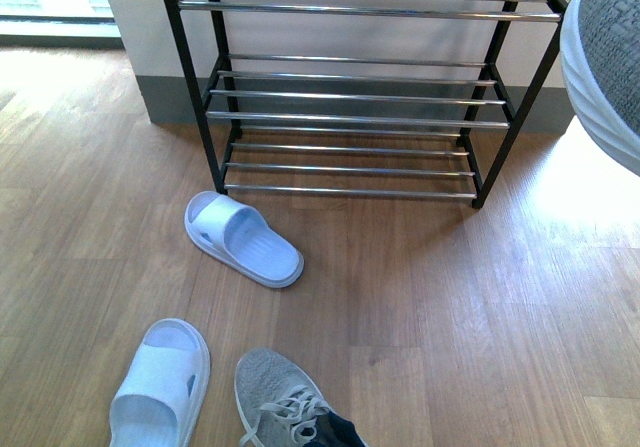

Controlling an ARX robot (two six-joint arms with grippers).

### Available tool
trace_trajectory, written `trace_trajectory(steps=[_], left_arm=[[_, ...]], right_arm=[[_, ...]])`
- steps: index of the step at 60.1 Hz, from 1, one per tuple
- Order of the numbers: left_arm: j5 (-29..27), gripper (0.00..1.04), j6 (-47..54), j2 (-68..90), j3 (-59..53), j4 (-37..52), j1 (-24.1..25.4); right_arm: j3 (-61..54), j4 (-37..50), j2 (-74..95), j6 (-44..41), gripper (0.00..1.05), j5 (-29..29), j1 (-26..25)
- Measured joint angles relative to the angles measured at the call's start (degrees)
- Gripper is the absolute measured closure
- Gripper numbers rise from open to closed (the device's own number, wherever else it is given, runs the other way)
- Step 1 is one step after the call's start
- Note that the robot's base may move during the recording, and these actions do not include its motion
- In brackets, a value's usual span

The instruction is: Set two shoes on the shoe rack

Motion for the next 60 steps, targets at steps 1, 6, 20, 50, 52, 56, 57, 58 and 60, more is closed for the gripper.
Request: trace_trajectory(steps=[1,6,20,50,52,56,57,58,60], left_arm=[[0.0,0.09,0.0,0.0,0.0,0.0,0.0],[-0.07,0.09,0.0,0.0,0.0,0.0,0.0],[-0.17,0.09,0.0,0.0,0.0,0.0,0.0],[0.13,0.09,0.02,0.0,0.02,-0.04,0.0],[0.07,0.09,0.02,0.0,0.0,-0.04,0.0],[0.07,0.09,0.02,0.0,0.0,-0.04,0.0],[0.07,0.09,0.02,0.0,0.0,-0.04,0.0],[0.09,0.09,0.04,0.0,0.0,-0.04,0.0],[0.07,0.09,0.04,0.0,0.0,-0.04,0.0]], right_arm=[[0.0,0.0,0.0,0.0,1.03,0.02,0.0],[-0.04,0.0,-0.02,0.02,1.03,-0.07,0.0],[-0.13,-0.02,-0.11,0.15,1.03,-0.35,0.0],[-0.15,-0.07,-0.13,0.17,1.03,0.92,-0.28],[-0.15,-0.07,-0.15,0.17,1.03,0.85,-0.28],[-0.17,-0.09,-0.13,0.2,1.03,0.33,-0.26],[-0.17,-0.09,-0.13,0.2,1.03,0.26,-0.26],[-0.2,-0.09,-0.13,0.2,1.03,0.15,-0.26],[-0.2,-0.09,-0.13,0.2,1.03,0.11,-0.26]])
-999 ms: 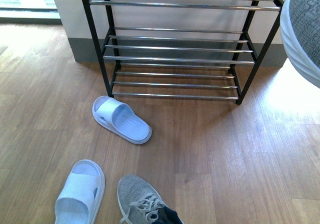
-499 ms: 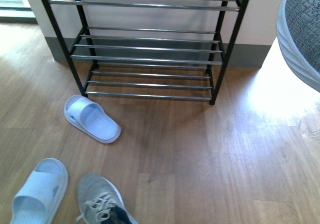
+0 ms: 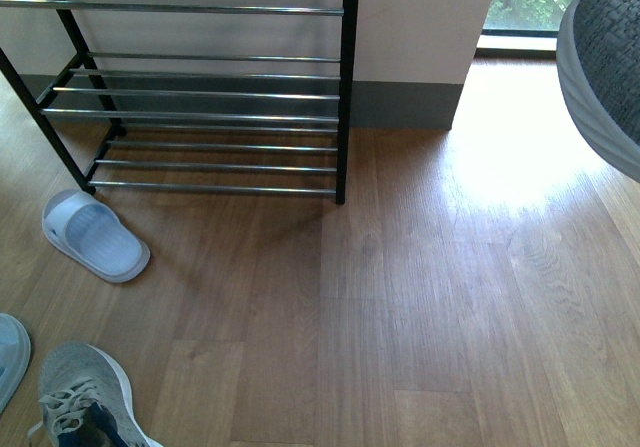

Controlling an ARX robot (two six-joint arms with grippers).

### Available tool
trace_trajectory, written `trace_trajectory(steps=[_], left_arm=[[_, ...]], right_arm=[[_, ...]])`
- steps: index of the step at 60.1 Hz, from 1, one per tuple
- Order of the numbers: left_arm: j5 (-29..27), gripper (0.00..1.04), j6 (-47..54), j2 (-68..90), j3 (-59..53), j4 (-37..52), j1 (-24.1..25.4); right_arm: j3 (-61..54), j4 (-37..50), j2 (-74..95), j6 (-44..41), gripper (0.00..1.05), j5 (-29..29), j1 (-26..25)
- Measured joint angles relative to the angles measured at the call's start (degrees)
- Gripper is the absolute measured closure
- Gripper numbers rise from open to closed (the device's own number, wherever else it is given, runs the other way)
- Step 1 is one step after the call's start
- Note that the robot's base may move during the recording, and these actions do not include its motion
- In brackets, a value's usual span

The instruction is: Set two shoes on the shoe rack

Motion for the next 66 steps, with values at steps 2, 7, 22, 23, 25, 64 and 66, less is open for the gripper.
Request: trace_trajectory(steps=[2,7,22,23,25,64,66], left_arm=[[-0.02,0.09,-0.02,0.0,0.0,0.0,0.0],[-0.04,0.09,0.0,0.0,0.0,0.0,0.0],[-18.73,0.09,-8.81,7.87,4.33,-10.95,-7.1],[-20.48,0.09,-9.73,9.05,4.72,-11.67,-7.91],[-24.83,0.09,-13.0,12.96,5.57,-12.92,-10.32],[-20.61,0.09,-61.79,112.24,27.06,17.33,-32.39],[-20.5,0.09,-61.96,114.86,27.87,17.38,-32.2]], right_arm=[[0.0,0.0,0.0,-0.02,1.03,-0.02,0.0],[0.0,0.0,0.0,0.0,1.03,-0.09,0.02],[0.0,0.0,0.0,0.0,1.03,-0.09,0.02],[0.0,0.0,0.0,0.0,1.03,-0.09,0.02],[0.0,0.0,0.0,0.0,1.03,-0.09,0.02],[0.0,0.0,0.0,0.0,1.03,-0.09,0.04],[0.0,0.0,0.0,0.0,1.03,-0.09,0.04]])
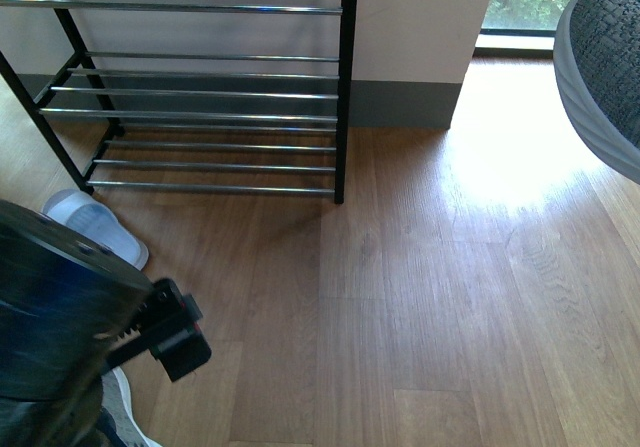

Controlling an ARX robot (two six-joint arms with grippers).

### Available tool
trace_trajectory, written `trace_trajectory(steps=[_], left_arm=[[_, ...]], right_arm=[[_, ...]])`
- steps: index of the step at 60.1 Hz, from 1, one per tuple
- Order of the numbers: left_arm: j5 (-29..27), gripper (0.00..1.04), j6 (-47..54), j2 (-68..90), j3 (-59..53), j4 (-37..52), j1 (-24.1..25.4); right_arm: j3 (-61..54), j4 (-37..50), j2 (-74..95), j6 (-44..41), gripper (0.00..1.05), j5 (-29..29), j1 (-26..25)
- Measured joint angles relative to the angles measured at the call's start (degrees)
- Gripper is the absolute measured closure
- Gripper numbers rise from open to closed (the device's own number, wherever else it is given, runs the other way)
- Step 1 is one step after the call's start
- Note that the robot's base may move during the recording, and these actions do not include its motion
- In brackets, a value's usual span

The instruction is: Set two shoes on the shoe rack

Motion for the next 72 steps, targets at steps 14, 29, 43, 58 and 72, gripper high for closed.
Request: trace_trajectory(steps=[14,29,43,58,72], left_arm=[[1.57,0.09,-2.05,10.08,5.97,-3.32,1.95],[3.37,0.09,-4.17,18.47,9.6,-5.64,5.9],[2.38,0.09,-1.53,23.02,11.3,-6.21,8.52],[2.38,0.09,4.68,28.28,13.9,-4.76,9.75],[4.02,0.09,6.36,30.71,17.33,-4.96,9.62]], right_arm=[[0.0,0.0,0.0,0.0,1.03,0.0,0.0],[0.0,0.0,0.0,0.0,1.03,0.0,0.0],[0.0,0.0,0.0,0.0,1.03,0.0,0.0],[0.0,0.0,0.0,0.0,1.03,0.0,0.0],[0.0,0.0,0.0,0.0,1.03,0.0,0.0]])
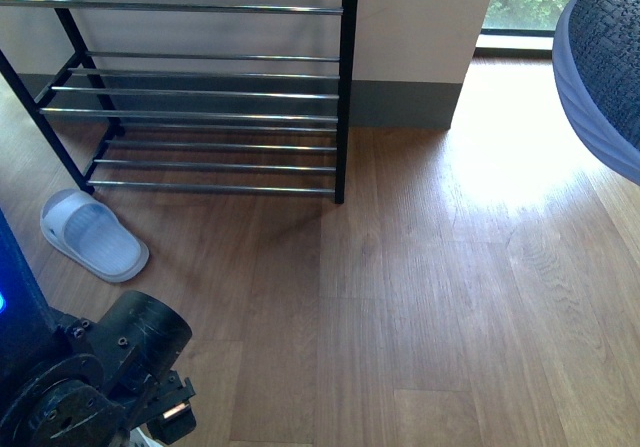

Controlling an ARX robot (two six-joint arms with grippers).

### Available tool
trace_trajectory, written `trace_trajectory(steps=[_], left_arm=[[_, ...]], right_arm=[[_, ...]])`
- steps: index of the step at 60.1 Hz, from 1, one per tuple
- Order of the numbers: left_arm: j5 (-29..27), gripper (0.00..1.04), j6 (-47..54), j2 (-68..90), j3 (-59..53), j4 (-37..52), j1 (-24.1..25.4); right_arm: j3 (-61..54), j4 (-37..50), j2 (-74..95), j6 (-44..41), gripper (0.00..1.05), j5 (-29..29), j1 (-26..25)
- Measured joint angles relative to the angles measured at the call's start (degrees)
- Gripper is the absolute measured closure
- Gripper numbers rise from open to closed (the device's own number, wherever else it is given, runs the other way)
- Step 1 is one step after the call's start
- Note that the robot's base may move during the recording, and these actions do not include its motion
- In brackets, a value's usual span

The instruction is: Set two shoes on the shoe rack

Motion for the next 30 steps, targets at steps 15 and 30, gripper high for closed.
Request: trace_trajectory(steps=[15,30], left_arm=[[1.97,0.09,0.5,3.48,4.9,-1.95,-1.57],[2.71,0.09,0.2,6.4,9.31,-4.39,-3.08]], right_arm=[[0.0,0.0,0.0,0.0,1.03,0.0,0.0],[0.0,0.0,0.0,0.0,1.03,0.0,0.0]])
